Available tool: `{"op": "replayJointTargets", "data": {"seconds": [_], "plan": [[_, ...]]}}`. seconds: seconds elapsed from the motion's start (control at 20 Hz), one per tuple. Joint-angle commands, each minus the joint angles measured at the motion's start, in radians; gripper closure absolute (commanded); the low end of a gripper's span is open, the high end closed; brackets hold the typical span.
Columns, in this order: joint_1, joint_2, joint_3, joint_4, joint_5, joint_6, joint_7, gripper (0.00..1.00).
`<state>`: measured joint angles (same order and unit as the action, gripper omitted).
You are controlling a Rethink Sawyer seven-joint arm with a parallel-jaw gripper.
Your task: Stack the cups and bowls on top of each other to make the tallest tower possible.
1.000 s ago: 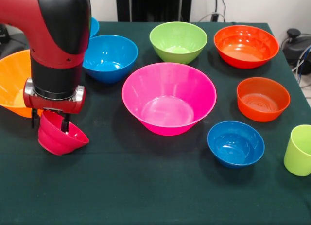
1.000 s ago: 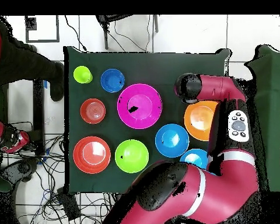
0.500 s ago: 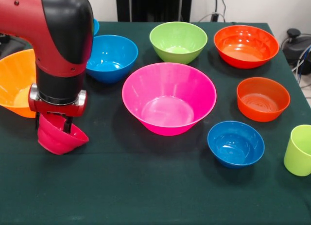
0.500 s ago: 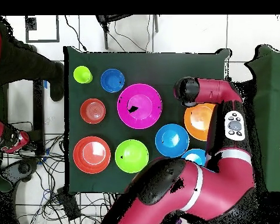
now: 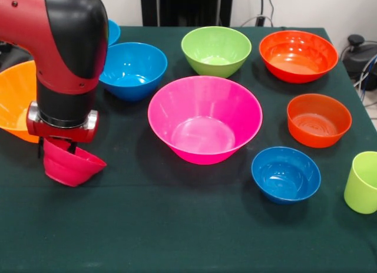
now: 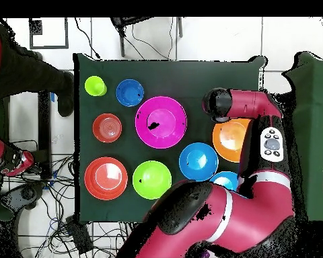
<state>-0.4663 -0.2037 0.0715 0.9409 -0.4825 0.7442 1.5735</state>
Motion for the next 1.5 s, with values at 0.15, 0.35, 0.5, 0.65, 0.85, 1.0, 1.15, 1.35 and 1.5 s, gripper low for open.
{"op": "replayJointTargets", "data": {"seconds": [0.15, 0.35, 0.5, 0.65, 0.85, 1.0, 1.15, 1.35, 1.5], "plan": [[0.051, 0.025, 0.047, -0.008, -0.063, 0.006, -0.12, 1.0], [0.059, 0.025, 0.038, -0.012, -0.063, 0.019, -0.116, 1.0], [0.06, 0.014, 0.041, -0.002, -0.054, 0.018, -0.12, 1.0], [0.057, -0.03, 0.042, 0.04, -0.028, 0.059, -0.127, 1.0], [0.026, -0.038, 0.097, 0.093, 0.063, 0.099, -0.084, 1.0], [-0.004, -0.013, 0.135, 0.099, 0.108, 0.106, -0.104, 1.0], [-0.033, -0.003, 0.166, 0.107, 0.141, 0.106, -0.139, 1.0], [-0.046, 0.004, 0.183, 0.095, 0.164, 0.146, -0.174, 1.0], [-0.057, 0.02, 0.197, 0.08, 0.168, 0.166, -0.191, 1.0]]}}
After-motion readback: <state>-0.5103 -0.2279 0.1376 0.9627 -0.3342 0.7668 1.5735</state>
